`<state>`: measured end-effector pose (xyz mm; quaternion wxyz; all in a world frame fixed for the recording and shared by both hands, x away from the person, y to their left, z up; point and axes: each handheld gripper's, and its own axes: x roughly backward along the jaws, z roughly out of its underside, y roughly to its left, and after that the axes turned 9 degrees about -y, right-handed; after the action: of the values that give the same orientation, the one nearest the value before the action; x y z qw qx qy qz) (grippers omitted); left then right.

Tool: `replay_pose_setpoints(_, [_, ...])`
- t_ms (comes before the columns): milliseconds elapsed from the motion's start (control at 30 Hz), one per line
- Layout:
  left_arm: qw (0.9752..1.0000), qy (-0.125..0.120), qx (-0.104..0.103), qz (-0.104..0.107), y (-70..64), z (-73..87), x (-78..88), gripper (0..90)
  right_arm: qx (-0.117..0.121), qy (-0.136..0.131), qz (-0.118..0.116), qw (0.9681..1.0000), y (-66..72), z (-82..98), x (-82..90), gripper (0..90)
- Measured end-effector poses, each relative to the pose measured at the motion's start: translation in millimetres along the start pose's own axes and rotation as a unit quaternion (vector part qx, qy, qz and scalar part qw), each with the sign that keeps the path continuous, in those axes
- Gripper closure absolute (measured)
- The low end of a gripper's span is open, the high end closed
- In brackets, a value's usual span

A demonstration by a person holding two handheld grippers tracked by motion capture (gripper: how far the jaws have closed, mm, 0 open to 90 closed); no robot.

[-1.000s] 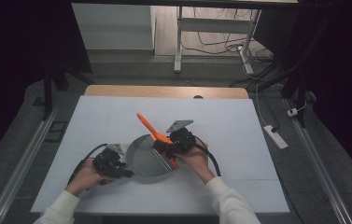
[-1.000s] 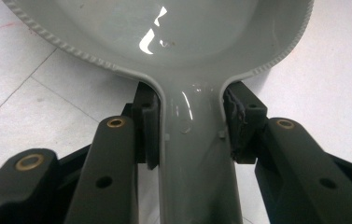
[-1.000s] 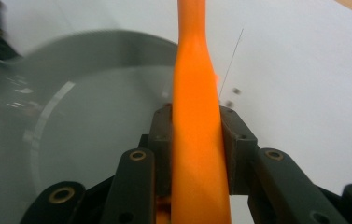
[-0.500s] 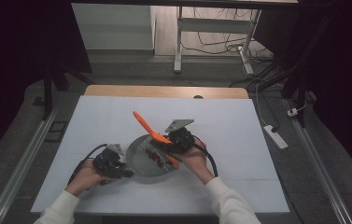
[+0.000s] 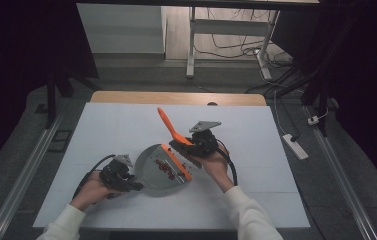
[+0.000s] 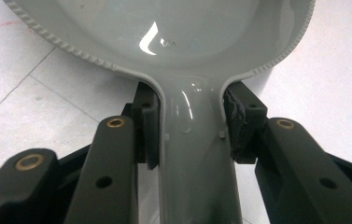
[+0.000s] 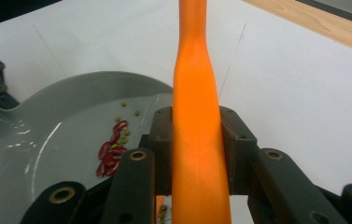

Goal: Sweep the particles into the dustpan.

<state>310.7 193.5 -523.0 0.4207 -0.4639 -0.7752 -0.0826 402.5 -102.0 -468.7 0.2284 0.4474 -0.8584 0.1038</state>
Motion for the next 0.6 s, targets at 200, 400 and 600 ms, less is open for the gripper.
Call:
replay_pose_setpoints(200, [1.0000,-0.001,0.001,-0.001,-1.5,0.1,1.0,61.7,0.019,0.009,0.025,0.9995,-5.7,-6.2,-8.7,70.2])
replay_pose_setpoints(400, [1.0000,-0.002,0.002,0.000,-1.0,0.4,0.6,61.8,0.032,0.038,0.048,0.9976,-21.1,-10.5,-38.8,70.2])
replay_pose_setpoints(600, [1.0000,-0.002,0.003,0.001,-1.1,0.4,0.6,61.8,0.022,0.044,0.035,0.9982,-27.2,-7.7,-54.6,70.2])
